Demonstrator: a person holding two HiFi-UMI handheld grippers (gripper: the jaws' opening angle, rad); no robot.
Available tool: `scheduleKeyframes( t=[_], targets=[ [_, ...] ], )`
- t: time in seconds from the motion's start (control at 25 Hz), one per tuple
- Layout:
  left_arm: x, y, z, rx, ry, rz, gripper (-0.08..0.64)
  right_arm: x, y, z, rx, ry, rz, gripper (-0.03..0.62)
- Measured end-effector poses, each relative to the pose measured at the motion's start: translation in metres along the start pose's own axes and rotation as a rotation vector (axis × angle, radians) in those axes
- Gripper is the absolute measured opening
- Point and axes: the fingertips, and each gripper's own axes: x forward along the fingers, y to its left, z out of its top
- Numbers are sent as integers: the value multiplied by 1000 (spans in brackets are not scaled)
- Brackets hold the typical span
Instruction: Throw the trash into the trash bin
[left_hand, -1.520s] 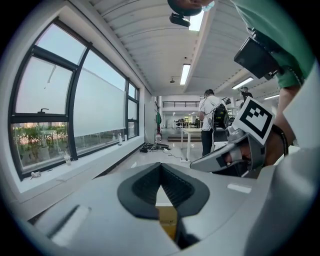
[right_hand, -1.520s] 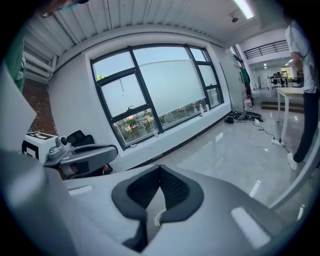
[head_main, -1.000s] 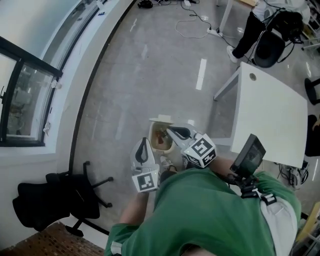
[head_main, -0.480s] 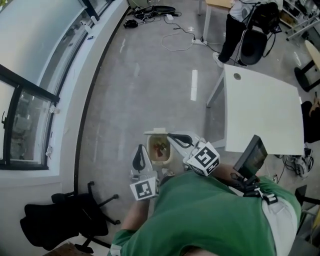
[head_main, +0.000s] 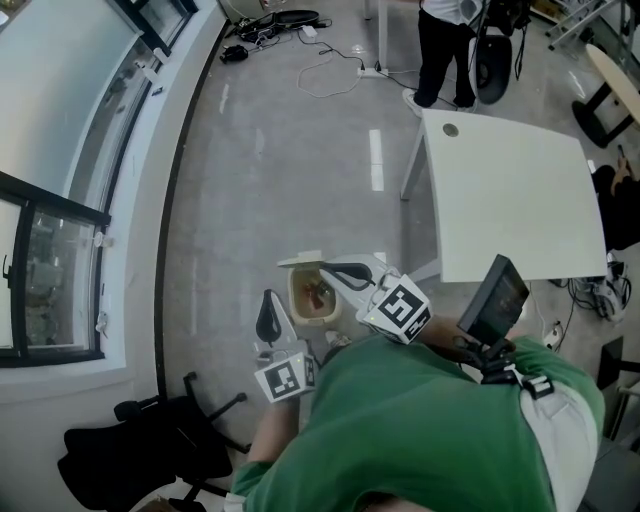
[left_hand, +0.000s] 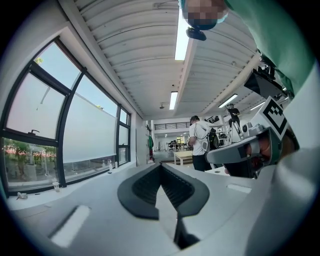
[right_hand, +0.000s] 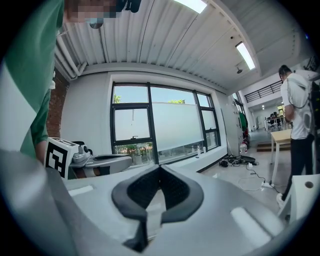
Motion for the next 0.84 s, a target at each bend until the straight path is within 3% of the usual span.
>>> scheduleKeyframes(
  t=[0.84],
  targets=[
    [-15, -18, 10, 42, -7, 34, 6, -22, -2, 6, -19, -22, 19, 3]
  ],
)
